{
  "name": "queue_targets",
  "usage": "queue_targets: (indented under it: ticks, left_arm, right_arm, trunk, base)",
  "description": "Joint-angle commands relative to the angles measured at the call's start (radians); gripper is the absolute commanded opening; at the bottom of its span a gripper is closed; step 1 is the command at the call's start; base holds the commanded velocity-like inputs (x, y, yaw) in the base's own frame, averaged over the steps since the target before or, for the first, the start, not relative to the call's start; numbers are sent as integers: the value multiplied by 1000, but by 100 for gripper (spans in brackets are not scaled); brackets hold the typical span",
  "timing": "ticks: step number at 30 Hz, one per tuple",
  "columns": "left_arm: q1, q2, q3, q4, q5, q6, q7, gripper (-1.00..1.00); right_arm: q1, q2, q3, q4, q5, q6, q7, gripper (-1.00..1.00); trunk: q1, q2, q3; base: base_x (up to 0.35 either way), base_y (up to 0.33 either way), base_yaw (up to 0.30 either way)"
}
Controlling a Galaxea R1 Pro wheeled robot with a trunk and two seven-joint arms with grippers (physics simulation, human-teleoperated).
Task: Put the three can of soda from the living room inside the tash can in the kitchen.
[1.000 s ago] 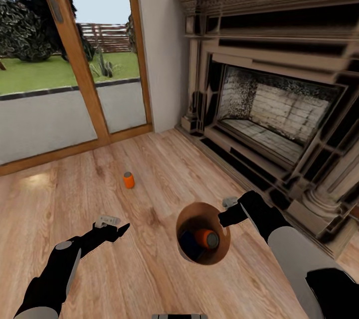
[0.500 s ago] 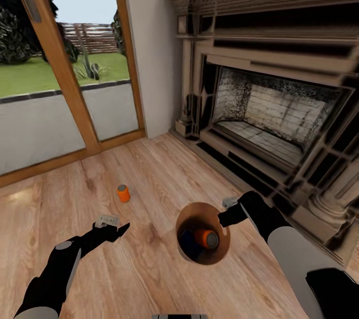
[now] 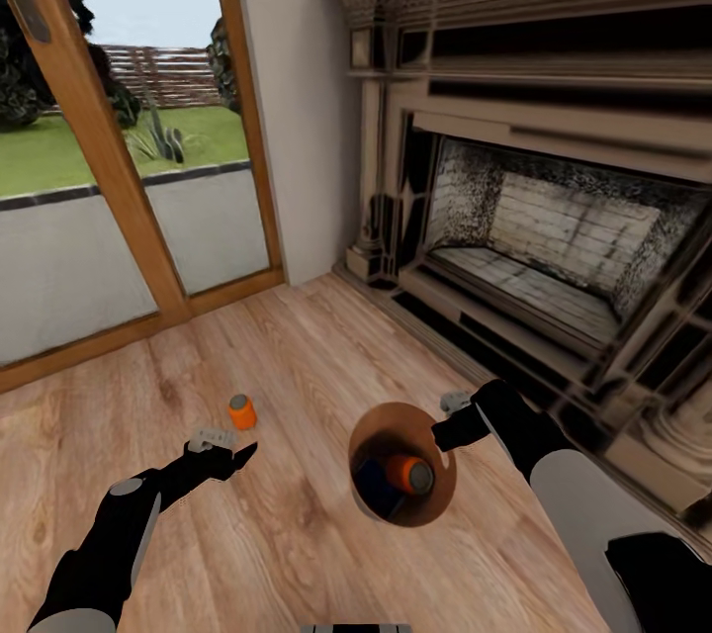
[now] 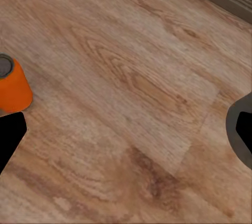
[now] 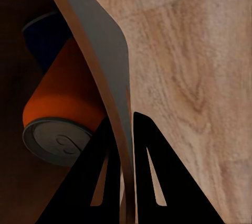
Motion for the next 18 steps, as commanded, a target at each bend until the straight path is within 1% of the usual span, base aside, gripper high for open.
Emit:
queue_targets:
  ticks: [1, 10, 18]
  left_arm:
    - [0, 0, 0, 0, 0, 0, 0, 100]
    - [0, 0, 0, 0, 1, 0, -1, 100]
    - [0, 0, 0, 0, 2, 0, -1, 100]
  right_arm:
    - [0, 1, -2, 0, -30, 9, 7, -100]
    - [0, 6, -2, 0, -30, 9, 7, -100]
    - [4, 7, -1, 0, -29, 9, 7, -100]
  trunk:
    - [0, 0, 0]
    - [0, 0, 0]
    - [0, 0, 0]
  base:
    - [279, 159, -1]
    - [289, 140, 0]
    - [320, 26, 0]
